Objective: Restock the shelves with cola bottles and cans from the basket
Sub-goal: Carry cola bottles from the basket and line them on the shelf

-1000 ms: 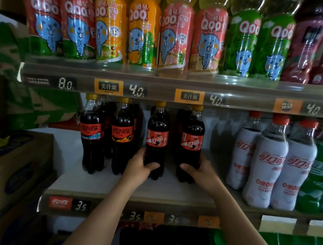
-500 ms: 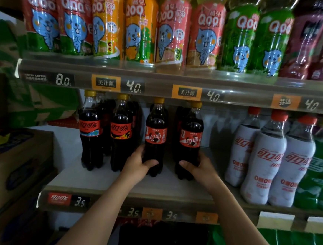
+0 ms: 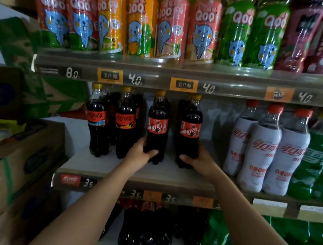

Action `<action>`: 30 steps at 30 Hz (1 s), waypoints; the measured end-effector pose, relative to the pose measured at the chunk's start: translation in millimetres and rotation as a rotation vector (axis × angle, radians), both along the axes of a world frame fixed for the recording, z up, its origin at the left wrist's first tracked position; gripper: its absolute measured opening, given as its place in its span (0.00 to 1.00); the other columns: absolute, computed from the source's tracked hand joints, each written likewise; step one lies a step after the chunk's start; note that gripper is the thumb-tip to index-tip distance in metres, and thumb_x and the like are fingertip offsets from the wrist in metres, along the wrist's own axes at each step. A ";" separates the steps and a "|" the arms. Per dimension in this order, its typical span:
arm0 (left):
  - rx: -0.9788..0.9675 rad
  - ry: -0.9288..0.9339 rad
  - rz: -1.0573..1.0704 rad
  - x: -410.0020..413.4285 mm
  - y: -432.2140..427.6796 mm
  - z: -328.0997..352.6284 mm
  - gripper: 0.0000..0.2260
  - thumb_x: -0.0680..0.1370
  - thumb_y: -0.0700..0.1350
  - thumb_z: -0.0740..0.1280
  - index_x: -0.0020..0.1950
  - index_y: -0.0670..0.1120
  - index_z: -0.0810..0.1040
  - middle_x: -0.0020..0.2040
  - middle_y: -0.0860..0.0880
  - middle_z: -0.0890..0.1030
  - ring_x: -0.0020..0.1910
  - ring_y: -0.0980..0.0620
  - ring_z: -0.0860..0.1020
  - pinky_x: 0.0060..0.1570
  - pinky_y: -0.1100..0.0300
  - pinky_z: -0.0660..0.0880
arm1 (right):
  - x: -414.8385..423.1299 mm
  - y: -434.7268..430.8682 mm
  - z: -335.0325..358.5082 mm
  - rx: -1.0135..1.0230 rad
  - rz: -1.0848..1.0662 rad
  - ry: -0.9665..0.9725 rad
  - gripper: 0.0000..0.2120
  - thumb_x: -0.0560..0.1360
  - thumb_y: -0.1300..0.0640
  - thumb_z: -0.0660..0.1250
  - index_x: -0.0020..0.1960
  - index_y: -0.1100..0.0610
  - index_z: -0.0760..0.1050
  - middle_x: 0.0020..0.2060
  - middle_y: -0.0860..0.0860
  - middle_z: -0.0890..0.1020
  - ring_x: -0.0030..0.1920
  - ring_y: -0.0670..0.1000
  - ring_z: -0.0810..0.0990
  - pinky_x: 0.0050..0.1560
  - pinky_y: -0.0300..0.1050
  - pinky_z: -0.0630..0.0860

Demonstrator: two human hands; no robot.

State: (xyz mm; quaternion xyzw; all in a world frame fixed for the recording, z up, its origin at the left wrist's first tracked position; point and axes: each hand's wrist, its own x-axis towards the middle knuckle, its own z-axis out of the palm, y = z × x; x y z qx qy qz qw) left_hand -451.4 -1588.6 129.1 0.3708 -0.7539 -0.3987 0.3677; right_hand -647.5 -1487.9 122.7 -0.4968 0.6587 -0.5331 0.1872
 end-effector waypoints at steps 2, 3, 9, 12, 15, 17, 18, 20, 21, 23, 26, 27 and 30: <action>0.011 0.008 0.040 4.3 7.3 1.3 0.25 0.76 0.44 0.70 0.72 0.46 0.67 0.66 0.47 0.76 0.66 0.48 0.73 0.66 0.52 0.69 | -2.6 3.9 -0.5 -0.013 -0.008 -0.045 0.42 0.66 0.49 0.78 0.73 0.57 0.62 0.65 0.51 0.75 0.66 0.51 0.73 0.63 0.47 0.71; 0.006 0.024 0.065 5.9 10.7 2.0 0.24 0.76 0.44 0.70 0.71 0.45 0.68 0.66 0.47 0.76 0.66 0.49 0.73 0.65 0.54 0.69 | -1.0 6.7 -0.1 -0.027 -0.034 -0.051 0.42 0.66 0.47 0.78 0.73 0.55 0.61 0.66 0.49 0.74 0.66 0.50 0.72 0.64 0.47 0.71; -0.083 0.179 0.182 20.1 44.0 6.3 0.18 0.78 0.43 0.68 0.67 0.44 0.71 0.56 0.50 0.78 0.55 0.56 0.76 0.54 0.64 0.70 | 27.9 29.4 0.9 -0.272 -0.231 -0.084 0.29 0.71 0.47 0.73 0.67 0.55 0.67 0.61 0.51 0.78 0.62 0.49 0.77 0.64 0.52 0.74; -0.106 0.205 0.177 37.3 70.0 5.3 0.15 0.79 0.43 0.67 0.64 0.45 0.73 0.53 0.52 0.78 0.51 0.59 0.76 0.50 0.69 0.69 | 59.6 54.8 6.4 -0.333 -0.311 -0.048 0.20 0.75 0.51 0.70 0.63 0.55 0.71 0.55 0.51 0.79 0.56 0.47 0.78 0.58 0.43 0.75; -0.085 0.227 0.137 64.1 100.0 1.2 0.13 0.79 0.44 0.66 0.64 0.44 0.74 0.48 0.55 0.77 0.50 0.59 0.75 0.54 0.66 0.70 | 98.0 85.8 8.1 -0.320 -0.324 -0.007 0.16 0.76 0.51 0.68 0.62 0.56 0.73 0.50 0.48 0.79 0.49 0.43 0.77 0.45 0.28 0.70; -0.083 0.228 0.116 85.5 119.0 -4.2 0.12 0.80 0.45 0.65 0.63 0.44 0.74 0.46 0.57 0.76 0.51 0.54 0.76 0.55 0.61 0.71 | 126.0 106.7 5.5 -0.281 -0.323 -0.010 0.14 0.77 0.50 0.67 0.60 0.54 0.75 0.47 0.46 0.80 0.47 0.43 0.78 0.44 0.30 0.71; -0.072 0.232 0.096 98.1 129.0 -8.1 0.11 0.80 0.46 0.65 0.61 0.45 0.75 0.47 0.54 0.77 0.52 0.51 0.77 0.56 0.59 0.72 | 140.9 118.6 2.5 -0.267 -0.320 -0.008 0.13 0.77 0.49 0.67 0.59 0.53 0.76 0.46 0.45 0.80 0.48 0.43 0.78 0.46 0.33 0.72; -0.033 0.242 0.045 122.9 148.6 -14.9 0.09 0.80 0.46 0.65 0.58 0.46 0.76 0.51 0.48 0.79 0.54 0.47 0.78 0.58 0.54 0.75 | 170.2 141.3 -3.5 -0.252 -0.312 -0.009 0.12 0.77 0.48 0.65 0.57 0.52 0.77 0.46 0.45 0.81 0.49 0.44 0.79 0.47 0.37 0.74; -0.009 0.243 0.014 142.3 163.9 -18.0 0.08 0.80 0.46 0.65 0.57 0.47 0.76 0.53 0.45 0.79 0.54 0.46 0.78 0.59 0.51 0.75 | 190.7 157.7 -6.8 -0.246 -0.308 -0.019 0.11 0.78 0.48 0.65 0.56 0.52 0.77 0.46 0.46 0.82 0.49 0.45 0.80 0.47 0.39 0.75; 0.013 0.256 -0.023 167.3 185.9 -21.6 0.07 0.79 0.46 0.65 0.56 0.47 0.77 0.53 0.44 0.79 0.54 0.47 0.78 0.60 0.48 0.75 | 218.5 179.9 -11.5 -0.240 -0.304 -0.056 0.08 0.78 0.47 0.64 0.52 0.50 0.77 0.45 0.47 0.83 0.49 0.48 0.81 0.50 0.45 0.78; 0.035 0.261 -0.040 213.3 222.3 -20.9 0.07 0.79 0.46 0.65 0.57 0.47 0.77 0.53 0.47 0.79 0.54 0.50 0.78 0.59 0.49 0.76 | 268.4 218.9 -16.9 -0.228 -0.312 -0.125 0.07 0.77 0.46 0.64 0.48 0.48 0.77 0.44 0.49 0.84 0.48 0.50 0.83 0.53 0.55 0.79; 0.036 0.256 -0.049 229.4 236.7 -19.4 0.07 0.79 0.47 0.65 0.56 0.48 0.77 0.53 0.48 0.80 0.54 0.50 0.78 0.59 0.50 0.76 | 286.7 234.2 -16.9 -0.215 -0.310 -0.136 0.06 0.78 0.48 0.64 0.48 0.48 0.77 0.43 0.49 0.84 0.47 0.50 0.83 0.53 0.56 0.79; 0.057 0.259 -0.067 269.6 277.8 -17.7 0.05 0.79 0.48 0.65 0.53 0.50 0.77 0.53 0.48 0.80 0.53 0.51 0.79 0.57 0.53 0.77 | 334.1 275.5 -17.3 -0.221 -0.296 -0.159 0.05 0.79 0.50 0.64 0.50 0.50 0.77 0.43 0.48 0.84 0.47 0.48 0.83 0.53 0.52 0.80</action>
